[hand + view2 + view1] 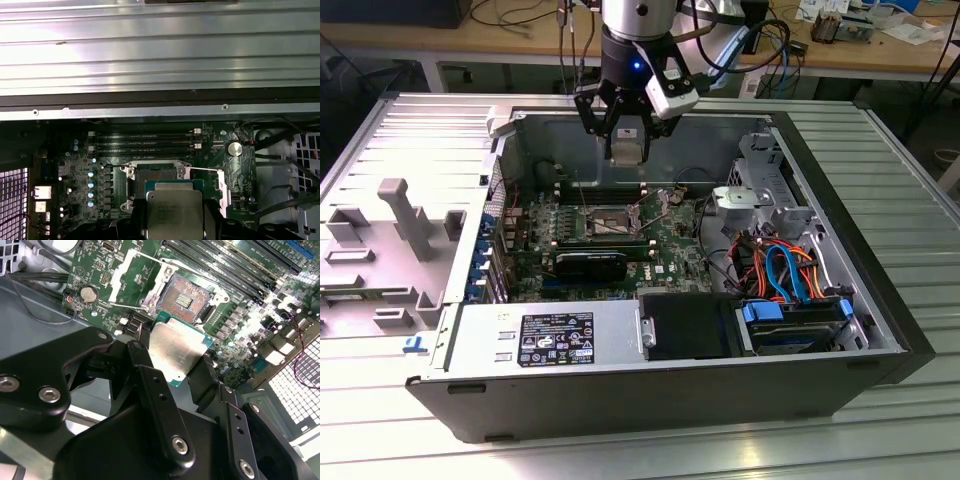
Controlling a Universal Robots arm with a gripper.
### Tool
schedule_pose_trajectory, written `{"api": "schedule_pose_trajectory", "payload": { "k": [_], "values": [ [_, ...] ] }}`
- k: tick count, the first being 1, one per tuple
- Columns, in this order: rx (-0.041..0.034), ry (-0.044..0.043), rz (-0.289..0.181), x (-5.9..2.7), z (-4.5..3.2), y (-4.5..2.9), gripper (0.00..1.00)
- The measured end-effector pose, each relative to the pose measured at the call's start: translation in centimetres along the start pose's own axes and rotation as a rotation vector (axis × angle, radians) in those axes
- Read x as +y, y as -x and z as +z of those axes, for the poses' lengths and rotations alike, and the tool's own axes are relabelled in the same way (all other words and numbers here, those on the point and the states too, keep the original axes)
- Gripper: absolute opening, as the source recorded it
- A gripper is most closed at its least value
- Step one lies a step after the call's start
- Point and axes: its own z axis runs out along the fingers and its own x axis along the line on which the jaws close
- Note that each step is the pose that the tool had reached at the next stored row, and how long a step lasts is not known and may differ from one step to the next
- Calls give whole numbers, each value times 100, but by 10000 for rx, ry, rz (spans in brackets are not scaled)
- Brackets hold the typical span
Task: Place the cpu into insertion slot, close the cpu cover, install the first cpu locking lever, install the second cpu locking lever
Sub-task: 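Place the cpu into insertion slot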
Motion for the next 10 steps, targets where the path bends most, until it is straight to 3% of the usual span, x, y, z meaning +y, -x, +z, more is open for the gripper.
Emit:
{"api": "schedule_pose_trajectory", "payload": {
  "k": [10],
  "values": [
    [0,-3,-1,-51,22,2,55]
  ]
}}
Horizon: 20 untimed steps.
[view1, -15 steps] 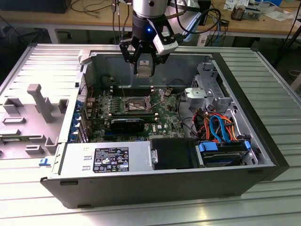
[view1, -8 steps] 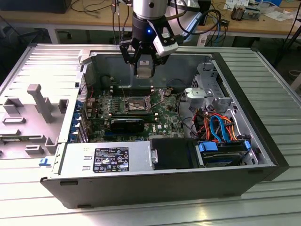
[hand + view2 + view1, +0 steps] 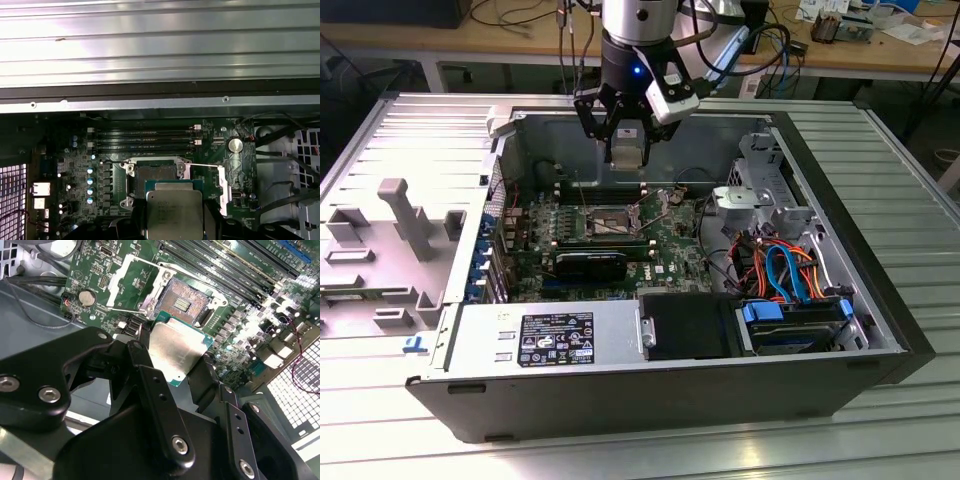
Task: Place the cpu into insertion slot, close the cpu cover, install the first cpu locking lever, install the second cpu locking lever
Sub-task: 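Place the cpu into insertion slot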
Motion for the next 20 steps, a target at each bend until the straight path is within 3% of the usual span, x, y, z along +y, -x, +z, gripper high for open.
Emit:
{"api": "schedule_pose_trajectory", "payload": {
  "k": [20],
  "values": [
    [-1,-11,0,-158,44,5,55]
  ]
}}
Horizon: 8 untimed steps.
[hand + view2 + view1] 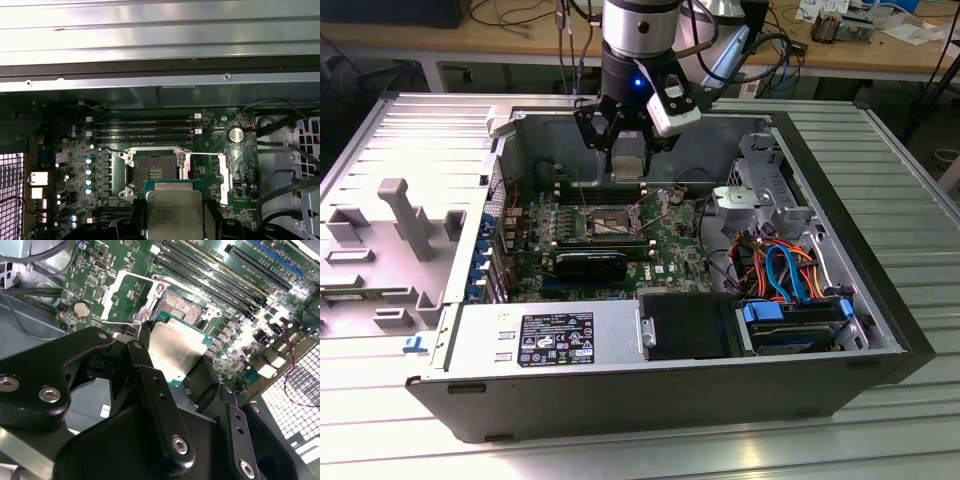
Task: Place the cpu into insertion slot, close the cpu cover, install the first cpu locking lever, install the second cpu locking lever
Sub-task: 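Place the cpu into insertion slot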
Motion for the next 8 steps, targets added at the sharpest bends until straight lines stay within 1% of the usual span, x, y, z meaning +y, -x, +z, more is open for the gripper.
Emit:
{"api": "schedule_pose_trajectory", "payload": {
  "k": [4,8],
  "values": [
    [0,-2,0,-60,11,2,55],
    [0,-4,0,-101,18,3,55]
  ]
}}
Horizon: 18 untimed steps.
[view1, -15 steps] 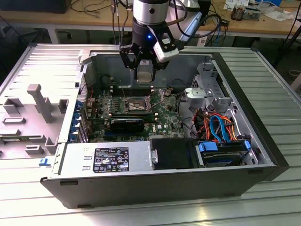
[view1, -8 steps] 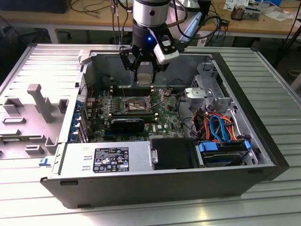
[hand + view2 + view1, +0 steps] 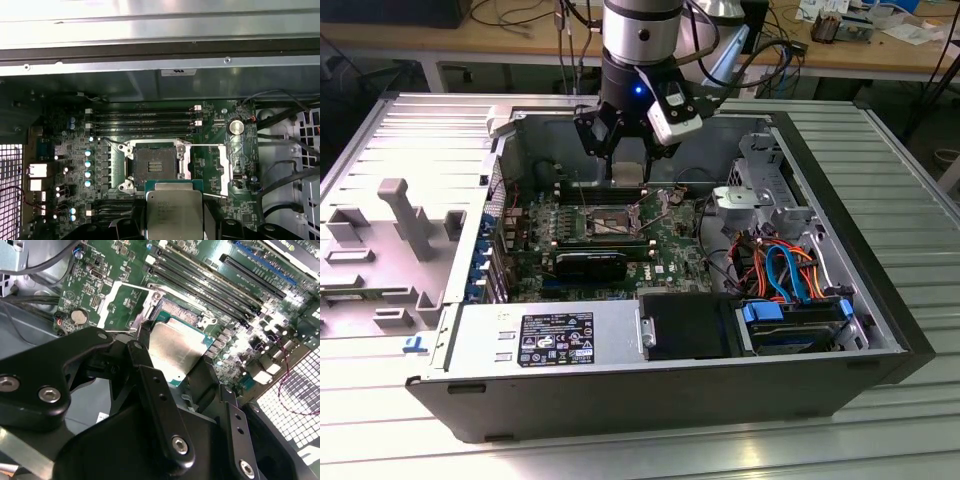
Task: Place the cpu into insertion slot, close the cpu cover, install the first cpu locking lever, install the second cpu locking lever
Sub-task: 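Place the cpu into insertion slot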
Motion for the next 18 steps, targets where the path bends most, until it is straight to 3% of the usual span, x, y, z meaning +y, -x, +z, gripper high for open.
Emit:
{"api": "schedule_pose_trajectory", "payload": {
  "k": [7,18],
  "values": [
    [0,-11,1,-60,21,2,55],
    [-8,-9,133,-62,22,2,55]
  ]
}}
